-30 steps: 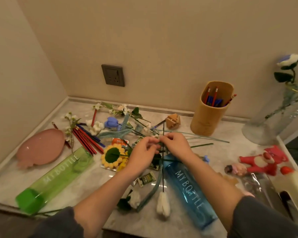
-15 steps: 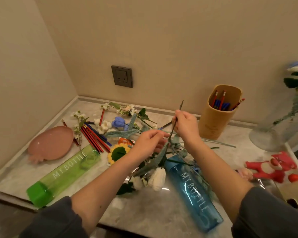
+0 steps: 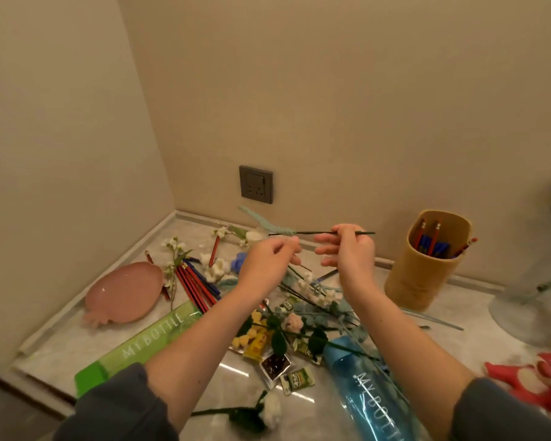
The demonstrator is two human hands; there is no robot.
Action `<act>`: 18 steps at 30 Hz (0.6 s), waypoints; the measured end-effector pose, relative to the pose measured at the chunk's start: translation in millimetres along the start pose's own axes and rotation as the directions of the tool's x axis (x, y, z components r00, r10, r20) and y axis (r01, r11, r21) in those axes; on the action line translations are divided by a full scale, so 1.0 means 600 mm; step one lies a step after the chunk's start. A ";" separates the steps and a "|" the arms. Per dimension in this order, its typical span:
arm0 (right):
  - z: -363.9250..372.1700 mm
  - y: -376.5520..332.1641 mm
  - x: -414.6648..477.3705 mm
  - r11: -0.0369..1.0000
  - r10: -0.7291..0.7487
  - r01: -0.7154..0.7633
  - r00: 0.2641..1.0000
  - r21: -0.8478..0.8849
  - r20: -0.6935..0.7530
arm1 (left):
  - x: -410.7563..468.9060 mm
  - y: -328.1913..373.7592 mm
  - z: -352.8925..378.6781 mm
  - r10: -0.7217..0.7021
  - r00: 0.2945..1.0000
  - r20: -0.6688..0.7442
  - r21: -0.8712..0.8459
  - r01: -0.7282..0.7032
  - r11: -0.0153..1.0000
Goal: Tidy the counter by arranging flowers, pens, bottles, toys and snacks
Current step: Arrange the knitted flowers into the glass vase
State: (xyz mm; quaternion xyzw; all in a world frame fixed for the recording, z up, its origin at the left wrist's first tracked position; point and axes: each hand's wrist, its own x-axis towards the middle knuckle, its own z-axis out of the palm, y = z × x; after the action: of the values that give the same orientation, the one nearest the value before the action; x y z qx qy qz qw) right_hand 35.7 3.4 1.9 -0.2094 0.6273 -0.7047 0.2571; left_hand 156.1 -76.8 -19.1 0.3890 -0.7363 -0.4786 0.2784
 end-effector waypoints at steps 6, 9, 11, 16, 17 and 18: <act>0.026 0.015 -0.020 0.999 -0.013 0.021 0.979 -0.040 0.204 | 0.025 0.005 -0.023 -0.268 0.963 0.037 -0.348 0.264 0.900; 0.030 0.028 -0.029 0.980 -0.055 0.120 0.931 -0.159 0.361 | 0.033 0.004 -0.030 -0.327 0.945 0.031 -0.466 0.303 0.832; 0.029 0.039 -0.034 0.946 -0.107 0.244 0.856 -0.214 0.505 | 0.039 -0.002 -0.033 -0.347 0.938 0.012 -0.490 0.308 0.815; 0.026 0.068 -0.036 0.658 0.013 0.449 0.795 -0.604 0.606 | 0.049 -0.027 -0.041 -0.373 0.924 -0.085 -0.567 0.263 0.780; 0.025 0.073 -0.034 0.572 0.048 0.454 0.812 -0.682 0.581 | 0.050 -0.035 -0.042 -0.386 0.918 -0.093 -0.581 0.265 0.770; 0.024 0.078 -0.031 0.470 0.097 0.472 0.812 -0.746 0.576 | 0.049 -0.043 -0.043 -0.398 0.913 -0.094 -0.593 0.269 0.759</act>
State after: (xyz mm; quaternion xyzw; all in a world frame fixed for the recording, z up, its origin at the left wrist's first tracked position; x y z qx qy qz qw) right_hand 63.9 -0.1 -42.2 -0.5711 0.7636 -0.2257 0.1994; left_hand 168.0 -120.3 -31.8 0.4629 -0.4437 -0.6729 0.3689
